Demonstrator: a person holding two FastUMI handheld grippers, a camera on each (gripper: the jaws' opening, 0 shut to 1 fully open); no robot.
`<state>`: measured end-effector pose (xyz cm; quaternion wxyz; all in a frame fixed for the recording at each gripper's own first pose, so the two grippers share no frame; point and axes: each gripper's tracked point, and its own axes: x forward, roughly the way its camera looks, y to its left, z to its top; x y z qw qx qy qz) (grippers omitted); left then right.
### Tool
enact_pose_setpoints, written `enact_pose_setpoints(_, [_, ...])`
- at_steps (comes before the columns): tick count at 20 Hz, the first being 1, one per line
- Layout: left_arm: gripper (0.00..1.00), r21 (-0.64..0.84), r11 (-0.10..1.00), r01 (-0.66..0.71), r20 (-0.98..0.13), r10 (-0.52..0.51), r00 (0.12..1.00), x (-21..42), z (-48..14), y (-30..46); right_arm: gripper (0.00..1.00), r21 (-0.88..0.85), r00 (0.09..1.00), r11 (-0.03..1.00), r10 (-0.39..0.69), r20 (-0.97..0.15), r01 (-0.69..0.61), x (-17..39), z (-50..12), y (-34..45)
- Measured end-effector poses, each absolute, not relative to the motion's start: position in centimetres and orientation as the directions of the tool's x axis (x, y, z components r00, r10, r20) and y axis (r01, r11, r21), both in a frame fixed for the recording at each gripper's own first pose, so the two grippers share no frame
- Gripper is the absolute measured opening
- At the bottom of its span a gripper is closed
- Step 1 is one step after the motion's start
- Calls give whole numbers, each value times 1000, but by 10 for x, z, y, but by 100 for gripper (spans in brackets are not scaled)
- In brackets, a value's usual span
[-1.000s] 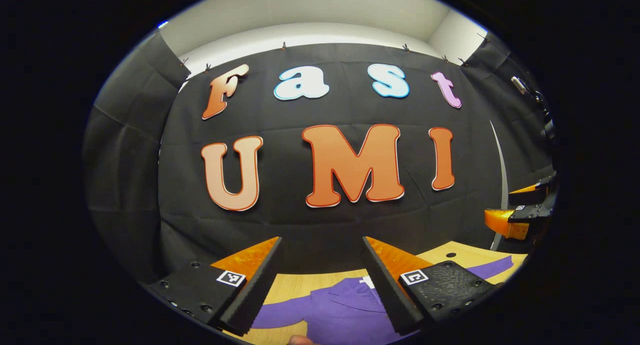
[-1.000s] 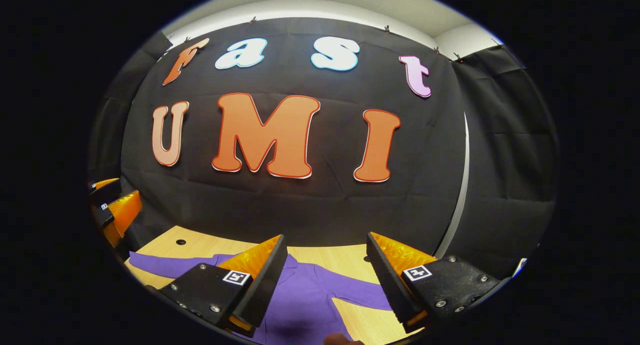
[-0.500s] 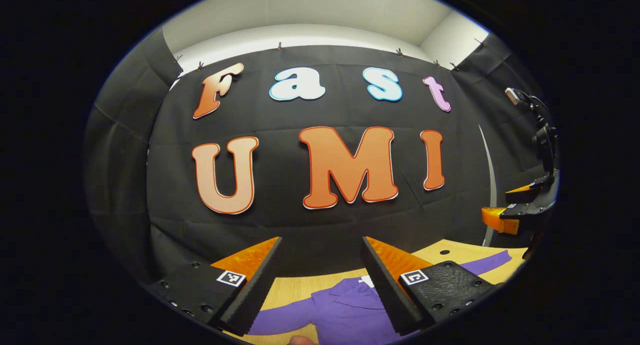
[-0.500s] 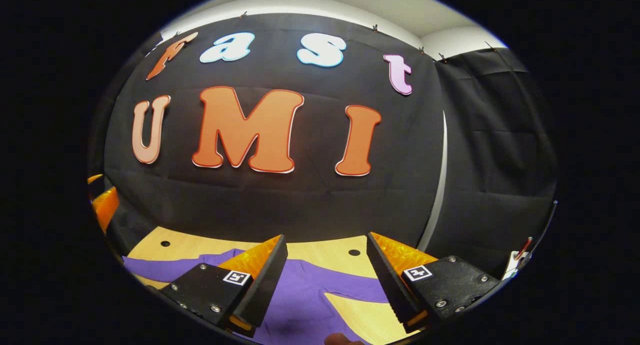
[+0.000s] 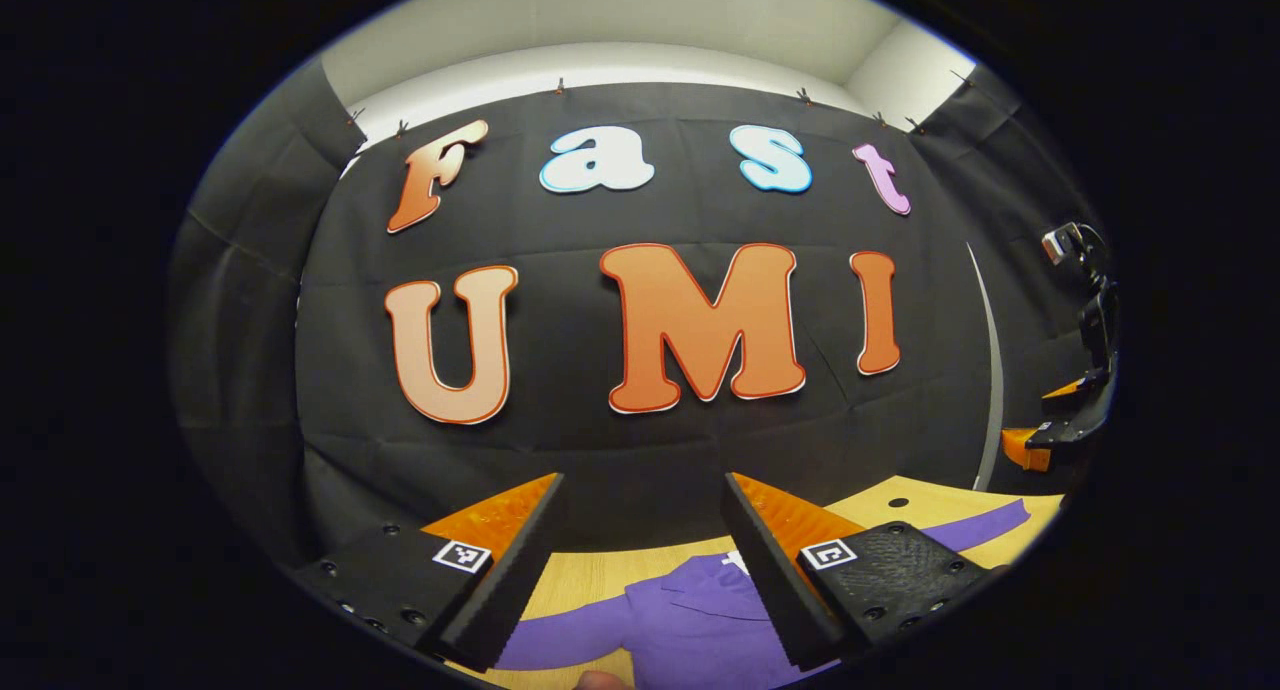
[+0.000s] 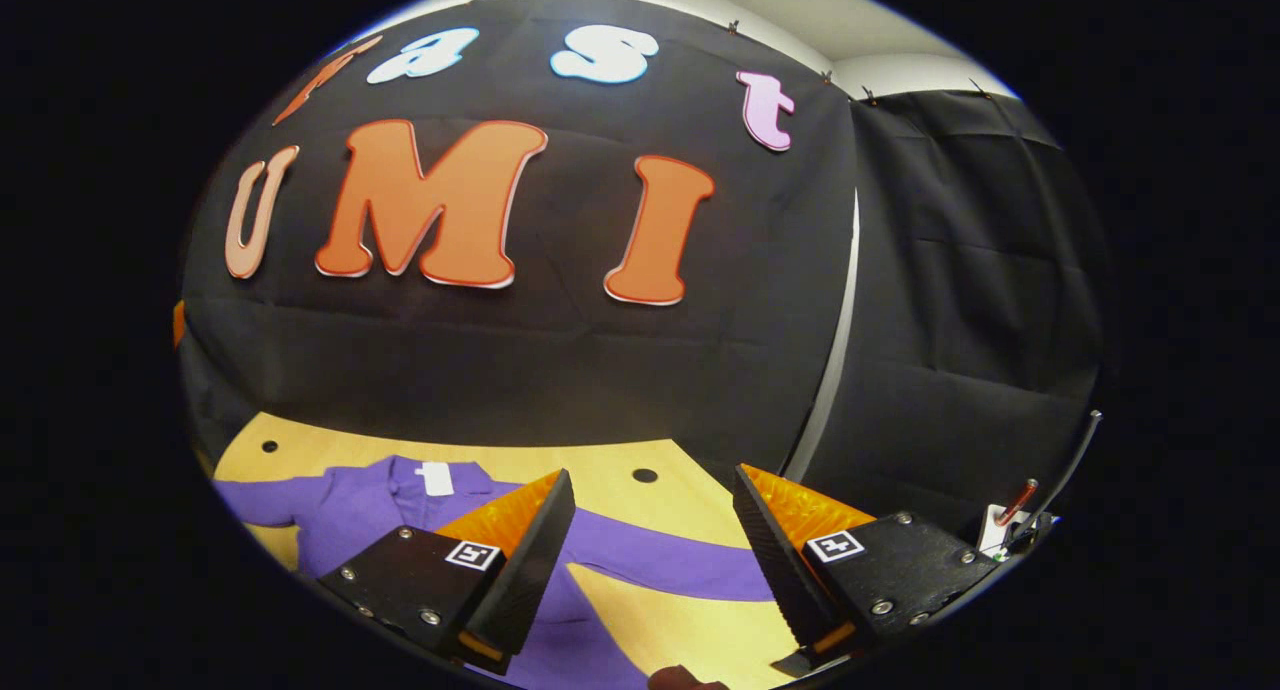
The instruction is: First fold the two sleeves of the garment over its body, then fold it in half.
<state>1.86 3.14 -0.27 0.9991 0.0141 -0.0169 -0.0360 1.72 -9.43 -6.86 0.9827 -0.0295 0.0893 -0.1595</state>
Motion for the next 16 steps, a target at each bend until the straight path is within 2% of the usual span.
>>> enact_pose_setpoints(8, [96,47,998,31,-10,-30,999,30,-6,-21,96,-105,864,916,-401,-304,388,44,-143,-194])
enact_pose_setpoints(11, [96,45,999,30,-18,-29,999,30,-4,-39,96,-109,806,909,-409,-427,403,46,-184,-224])
enact_pose_setpoints(16, [96,35,999,4,-75,-1,997,27,-19,-50,96,-21,702,903,-347,-622,428,50,-245,-255])
